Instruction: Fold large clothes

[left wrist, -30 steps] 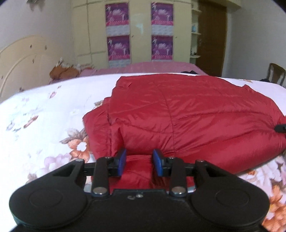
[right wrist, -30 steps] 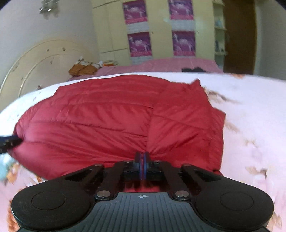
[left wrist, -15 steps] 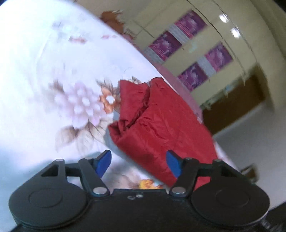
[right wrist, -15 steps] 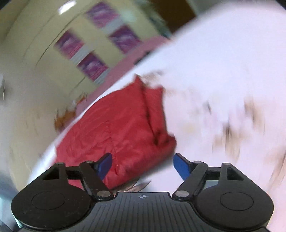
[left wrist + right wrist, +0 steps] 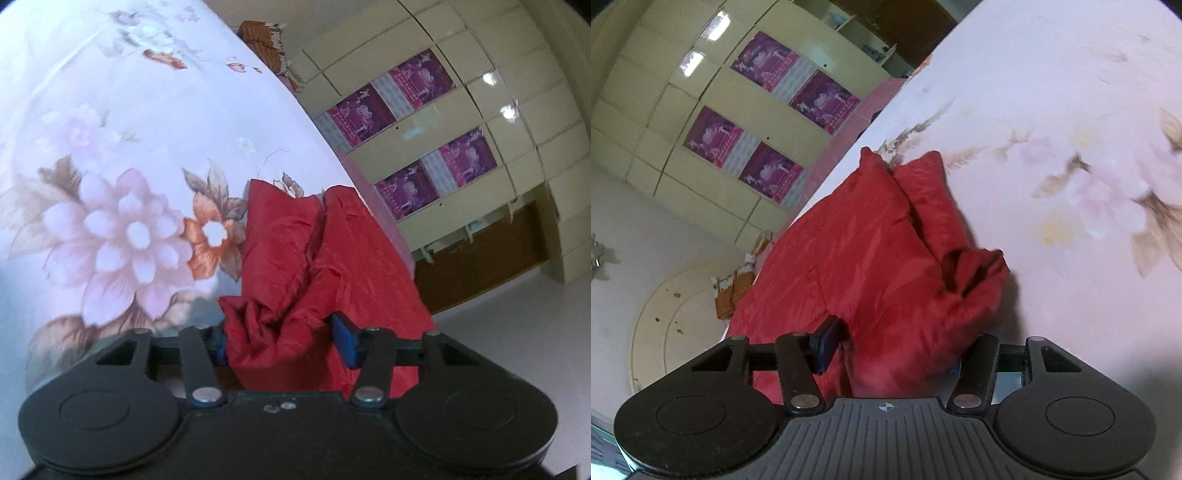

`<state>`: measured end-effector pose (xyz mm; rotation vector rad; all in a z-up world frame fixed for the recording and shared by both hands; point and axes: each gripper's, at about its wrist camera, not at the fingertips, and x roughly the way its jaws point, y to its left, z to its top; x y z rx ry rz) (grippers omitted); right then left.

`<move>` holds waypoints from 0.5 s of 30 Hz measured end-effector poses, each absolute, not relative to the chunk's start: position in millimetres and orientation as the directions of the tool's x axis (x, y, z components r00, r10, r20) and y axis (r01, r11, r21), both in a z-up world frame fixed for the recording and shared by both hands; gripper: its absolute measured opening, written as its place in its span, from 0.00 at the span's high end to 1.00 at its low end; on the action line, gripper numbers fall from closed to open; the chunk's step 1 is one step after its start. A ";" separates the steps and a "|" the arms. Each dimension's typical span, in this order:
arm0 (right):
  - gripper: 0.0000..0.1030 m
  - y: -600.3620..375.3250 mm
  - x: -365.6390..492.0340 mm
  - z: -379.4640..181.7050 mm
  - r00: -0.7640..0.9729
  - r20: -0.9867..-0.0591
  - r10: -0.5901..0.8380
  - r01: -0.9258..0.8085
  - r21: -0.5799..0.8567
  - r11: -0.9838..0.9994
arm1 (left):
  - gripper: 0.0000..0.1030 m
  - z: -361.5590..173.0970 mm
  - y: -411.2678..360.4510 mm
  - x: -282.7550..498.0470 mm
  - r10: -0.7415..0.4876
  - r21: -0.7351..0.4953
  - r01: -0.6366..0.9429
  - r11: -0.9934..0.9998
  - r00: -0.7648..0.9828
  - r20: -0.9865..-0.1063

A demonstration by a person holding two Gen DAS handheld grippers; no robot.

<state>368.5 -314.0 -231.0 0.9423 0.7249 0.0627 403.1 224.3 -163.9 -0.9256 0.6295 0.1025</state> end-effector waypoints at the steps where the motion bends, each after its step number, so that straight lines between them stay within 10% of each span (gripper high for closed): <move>1: 0.65 -313.3 372.2 -230.9 0.760 -0.542 0.359 0.243 0.749 0.617 | 0.63 -161.6 222.0 402.1 -0.178 -0.699 -0.339 0.630 0.813 -0.555; 6: 0.82 -308.5 378.2 -214.3 0.751 -0.556 0.356 0.175 0.688 0.704 | 0.81 -147.5 207.9 401.8 -0.156 -0.642 -0.324 0.695 0.804 -0.574; 15: 0.84 -342.8 344.9 -185.2 0.725 -0.575 0.379 0.108 0.638 0.762 | 0.82 -133.0 177.1 350.9 -0.195 -0.658 -0.303 0.689 0.797 -0.571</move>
